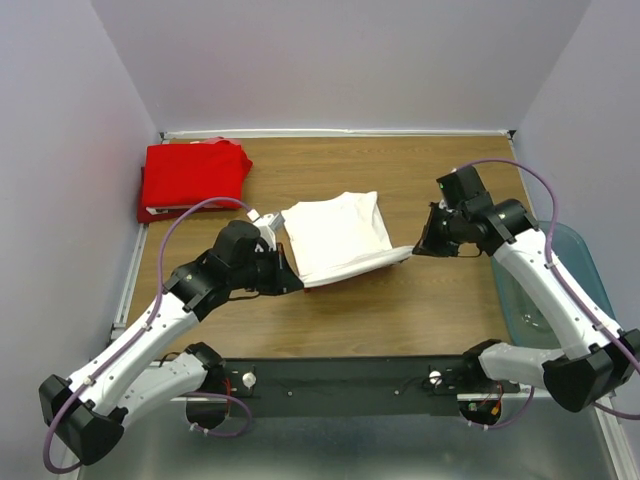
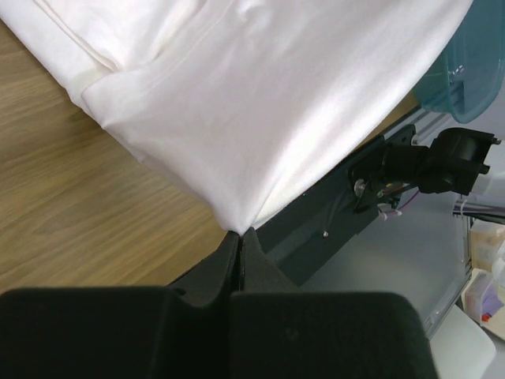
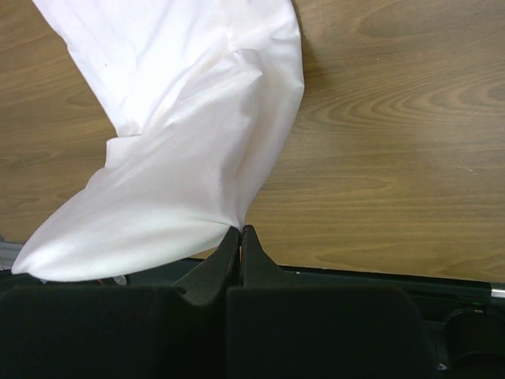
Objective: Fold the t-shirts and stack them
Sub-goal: Fold the tshirt
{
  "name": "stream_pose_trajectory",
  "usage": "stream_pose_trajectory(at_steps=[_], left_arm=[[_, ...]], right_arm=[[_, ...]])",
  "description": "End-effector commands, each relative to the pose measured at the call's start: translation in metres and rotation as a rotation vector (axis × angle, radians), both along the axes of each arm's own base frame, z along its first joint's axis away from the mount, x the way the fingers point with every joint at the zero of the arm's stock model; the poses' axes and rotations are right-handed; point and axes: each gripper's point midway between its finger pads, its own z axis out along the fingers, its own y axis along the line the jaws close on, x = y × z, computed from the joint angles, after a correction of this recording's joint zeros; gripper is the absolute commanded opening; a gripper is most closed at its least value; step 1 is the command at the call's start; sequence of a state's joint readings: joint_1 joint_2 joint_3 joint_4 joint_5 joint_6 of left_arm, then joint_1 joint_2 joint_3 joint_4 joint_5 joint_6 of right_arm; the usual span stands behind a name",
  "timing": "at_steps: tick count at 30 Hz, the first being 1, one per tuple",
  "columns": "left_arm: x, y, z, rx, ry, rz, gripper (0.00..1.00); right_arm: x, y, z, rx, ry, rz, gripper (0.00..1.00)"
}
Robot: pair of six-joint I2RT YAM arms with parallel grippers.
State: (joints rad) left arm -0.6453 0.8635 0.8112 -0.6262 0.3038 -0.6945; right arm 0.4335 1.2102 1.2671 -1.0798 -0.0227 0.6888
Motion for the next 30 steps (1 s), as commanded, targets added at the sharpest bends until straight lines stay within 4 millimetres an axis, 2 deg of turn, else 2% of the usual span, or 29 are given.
stream_pose_trajectory(at_steps=[1, 7, 13, 20, 24, 25, 27, 29, 30], left_arm=[[-0.002, 0.005, 0.0, 0.021, 0.034, 0.036, 0.0], [0.018, 0.008, -0.004, 0.081, 0.008, 0.085, 0.0], [0.032, 0.0, -0.017, 0.106, 0.018, 0.077, 0.0], [0.061, 0.008, -0.018, 0.119, 0.008, 0.133, 0.0], [0.076, 0.015, -0.015, 0.123, -0.011, 0.153, 0.0], [0.082, 0.018, -0.015, 0.12, -0.01, 0.16, 0.0], [0.091, 0.02, -0.02, 0.129, -0.006, 0.156, 0.0], [0.097, 0.021, -0.022, 0.133, -0.004, 0.15, 0.0], [0.1, 0.021, -0.024, 0.138, -0.008, 0.144, 0.0]], right_arm=[[0.007, -0.016, 0.006, -0.064, -0.033, -0.073, 0.01], [0.039, -0.018, 0.017, -0.085, -0.111, -0.145, 0.0], [0.071, -0.008, 0.009, -0.122, -0.111, -0.147, 0.01], [0.101, -0.005, 0.005, -0.18, -0.116, -0.145, 0.01], [0.115, -0.003, 0.006, -0.191, -0.125, -0.15, 0.01], [0.12, -0.001, 0.012, -0.189, -0.144, -0.15, 0.01], [0.132, 0.0, 0.005, -0.207, -0.13, -0.148, 0.0], [0.138, 0.0, 0.009, -0.205, -0.145, -0.155, 0.0], [0.144, 0.001, 0.003, -0.216, -0.134, -0.155, 0.0]])
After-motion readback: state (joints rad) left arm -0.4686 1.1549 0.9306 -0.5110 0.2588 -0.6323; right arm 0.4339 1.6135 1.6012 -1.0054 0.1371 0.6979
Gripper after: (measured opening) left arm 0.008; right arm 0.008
